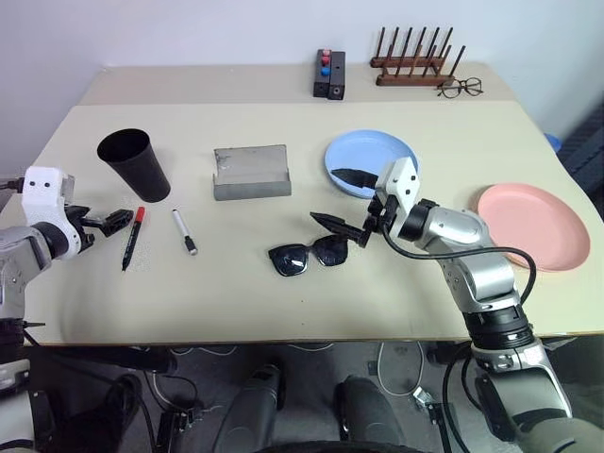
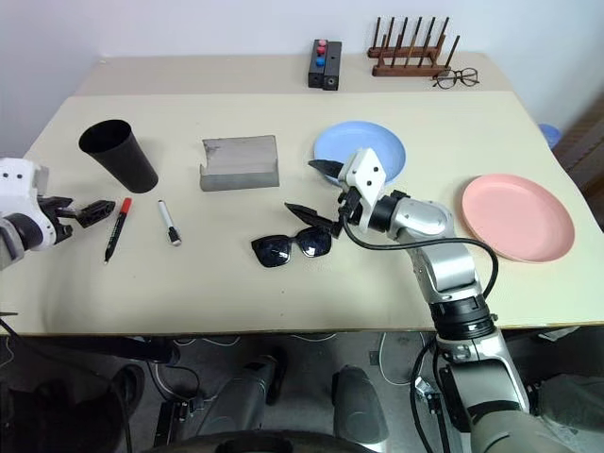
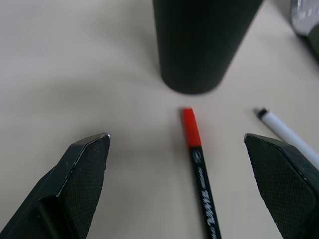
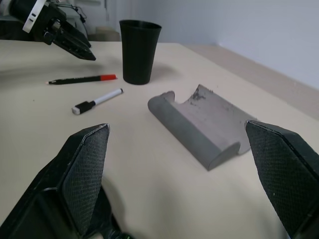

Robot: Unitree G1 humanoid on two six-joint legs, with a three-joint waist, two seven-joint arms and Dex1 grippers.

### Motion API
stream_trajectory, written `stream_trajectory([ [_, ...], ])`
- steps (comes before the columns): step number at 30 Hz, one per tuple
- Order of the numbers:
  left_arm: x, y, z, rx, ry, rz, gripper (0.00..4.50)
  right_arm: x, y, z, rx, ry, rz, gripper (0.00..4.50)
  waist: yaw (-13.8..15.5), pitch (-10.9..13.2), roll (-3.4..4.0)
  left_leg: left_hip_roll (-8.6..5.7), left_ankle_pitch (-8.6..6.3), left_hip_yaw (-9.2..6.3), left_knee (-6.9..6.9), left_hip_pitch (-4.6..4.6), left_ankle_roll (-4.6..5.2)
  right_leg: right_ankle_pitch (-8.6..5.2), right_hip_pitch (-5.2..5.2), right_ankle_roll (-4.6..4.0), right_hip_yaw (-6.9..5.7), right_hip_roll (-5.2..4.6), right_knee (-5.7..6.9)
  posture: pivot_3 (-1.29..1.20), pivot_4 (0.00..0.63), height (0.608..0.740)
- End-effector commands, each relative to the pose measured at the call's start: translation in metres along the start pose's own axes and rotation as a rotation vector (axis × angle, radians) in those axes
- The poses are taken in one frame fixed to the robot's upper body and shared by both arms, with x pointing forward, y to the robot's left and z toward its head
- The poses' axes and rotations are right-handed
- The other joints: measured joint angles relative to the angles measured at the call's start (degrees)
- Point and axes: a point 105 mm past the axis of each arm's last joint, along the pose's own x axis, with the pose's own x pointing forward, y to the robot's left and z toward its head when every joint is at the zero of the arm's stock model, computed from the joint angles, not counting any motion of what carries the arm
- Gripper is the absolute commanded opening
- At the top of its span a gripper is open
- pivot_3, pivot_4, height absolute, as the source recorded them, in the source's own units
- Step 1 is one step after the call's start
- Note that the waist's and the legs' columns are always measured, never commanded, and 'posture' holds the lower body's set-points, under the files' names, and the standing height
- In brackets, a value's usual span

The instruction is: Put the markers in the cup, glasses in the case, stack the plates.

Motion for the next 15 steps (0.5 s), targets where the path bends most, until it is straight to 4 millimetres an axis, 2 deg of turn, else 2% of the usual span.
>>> stream_trajectory([
  [1,0.000,0.005,0.008,0.009,0.024,0.040,4.50,-0.001,0.002,0.015,-0.048,-0.043,-0.007,4.43,0.0,0.0,0.00,0.00,0.00,-0.01,0.00,0.00,0.00,0.00,0.00,0.00,0.00,0.00,0.01,0.00,0.150,0.738],
  [6,0.009,-0.003,0.008,-0.061,0.081,0.022,4.50,-0.001,0.004,0.017,-0.032,-0.049,0.010,4.43,0.1,0.0,-0.01,-0.01,0.01,-0.01,0.02,0.00,0.00,0.02,0.01,0.02,-0.01,0.00,0.01,0.00,0.150,0.738],
  [11,0.011,-0.014,-0.004,-0.097,0.165,-0.014,4.50,-0.008,0.013,0.022,0.014,-0.088,0.091,4.43,0.0,0.0,-0.01,-0.02,0.01,0.00,0.03,0.00,0.00,0.03,0.02,0.05,-0.01,0.00,0.02,0.00,0.150,0.738],
  [15,0.013,-0.020,-0.012,-0.106,0.201,-0.033,4.50,-0.011,0.021,0.018,0.005,-0.064,0.138,4.43,0.0,0.0,-0.02,-0.01,0.01,0.00,0.04,0.00,0.00,0.04,0.02,0.04,0.00,0.00,0.06,0.00,0.150,0.738],
])
